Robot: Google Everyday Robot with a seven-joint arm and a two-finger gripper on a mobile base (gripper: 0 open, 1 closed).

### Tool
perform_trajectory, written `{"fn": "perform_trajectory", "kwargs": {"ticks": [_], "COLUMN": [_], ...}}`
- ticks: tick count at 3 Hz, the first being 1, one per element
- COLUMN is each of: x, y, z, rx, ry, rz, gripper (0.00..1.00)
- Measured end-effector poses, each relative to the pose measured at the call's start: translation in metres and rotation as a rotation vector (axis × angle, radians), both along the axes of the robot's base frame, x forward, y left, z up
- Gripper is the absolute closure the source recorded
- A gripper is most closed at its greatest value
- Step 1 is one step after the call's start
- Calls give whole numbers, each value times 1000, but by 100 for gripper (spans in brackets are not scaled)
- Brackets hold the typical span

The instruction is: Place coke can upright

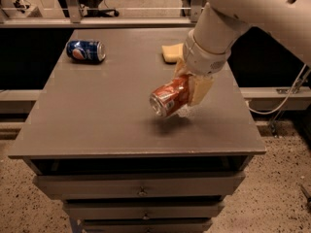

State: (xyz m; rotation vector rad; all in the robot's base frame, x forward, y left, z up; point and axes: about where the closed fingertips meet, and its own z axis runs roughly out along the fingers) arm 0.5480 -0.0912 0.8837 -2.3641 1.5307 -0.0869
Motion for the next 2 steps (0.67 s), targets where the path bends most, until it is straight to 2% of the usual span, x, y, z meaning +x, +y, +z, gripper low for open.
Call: {"fn": "perform_trajectory", "kwargs": {"ticks": [1, 2], "x": [-1, 5], "y": [1, 12], "z": [-2, 14], "rx": [-2, -36], "ry": [4, -103], "rz": [2, 64], "gripper": [100, 100]}}
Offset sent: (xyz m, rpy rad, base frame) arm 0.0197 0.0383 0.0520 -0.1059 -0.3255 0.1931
